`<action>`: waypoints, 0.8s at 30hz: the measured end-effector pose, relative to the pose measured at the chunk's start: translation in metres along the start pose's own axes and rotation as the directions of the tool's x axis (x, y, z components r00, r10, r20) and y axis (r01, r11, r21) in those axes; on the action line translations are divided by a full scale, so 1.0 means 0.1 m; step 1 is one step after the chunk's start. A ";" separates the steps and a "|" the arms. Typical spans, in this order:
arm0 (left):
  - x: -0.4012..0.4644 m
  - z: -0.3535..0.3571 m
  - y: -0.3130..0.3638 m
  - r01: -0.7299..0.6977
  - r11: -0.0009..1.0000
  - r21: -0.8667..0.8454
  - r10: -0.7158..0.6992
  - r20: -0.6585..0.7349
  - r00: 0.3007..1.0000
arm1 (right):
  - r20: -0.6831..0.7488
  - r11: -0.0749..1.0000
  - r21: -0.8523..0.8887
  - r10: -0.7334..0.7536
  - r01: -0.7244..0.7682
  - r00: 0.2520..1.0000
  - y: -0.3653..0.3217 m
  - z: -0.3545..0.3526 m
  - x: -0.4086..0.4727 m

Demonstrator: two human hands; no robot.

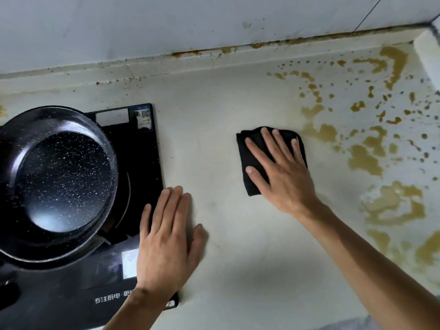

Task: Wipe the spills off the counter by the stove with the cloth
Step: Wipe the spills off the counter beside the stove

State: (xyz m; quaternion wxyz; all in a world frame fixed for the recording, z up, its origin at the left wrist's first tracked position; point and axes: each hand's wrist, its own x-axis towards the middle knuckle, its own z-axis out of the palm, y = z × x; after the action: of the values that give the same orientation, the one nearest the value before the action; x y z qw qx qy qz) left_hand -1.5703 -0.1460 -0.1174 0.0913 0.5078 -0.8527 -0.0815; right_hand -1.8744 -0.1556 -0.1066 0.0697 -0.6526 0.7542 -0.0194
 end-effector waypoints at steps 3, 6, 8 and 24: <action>0.01 0.00 0.01 0.007 1.000 -0.002 -0.007 -0.007 1.000 | -0.009 0.998 0.003 0.060 -0.060 0.998 0.10 -0.06 0.30; 0.01 -0.01 0.01 0.007 1.000 0.002 -0.006 -0.014 1.000 | -0.010 0.996 -0.002 0.092 -0.092 0.996 0.07 -0.04 0.32; 0.00 -0.01 0.01 0.004 1.000 0.001 -0.004 -0.021 1.000 | -0.016 0.998 -0.002 0.058 -0.058 0.998 0.02 -0.01 0.10; 0.01 -0.05 0.05 0.005 1.000 -0.010 -0.005 -0.033 0.999 | -0.033 0.733 0.301 0.647 -0.610 0.761 0.23 -0.31 -0.51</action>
State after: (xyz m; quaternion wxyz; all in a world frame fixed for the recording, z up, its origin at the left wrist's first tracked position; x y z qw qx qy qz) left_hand -1.5737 -0.1453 -0.1111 0.1078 0.5106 -0.8495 -0.0777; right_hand -1.8940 -0.1035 -0.0745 0.1096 -0.3395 0.9233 -0.1423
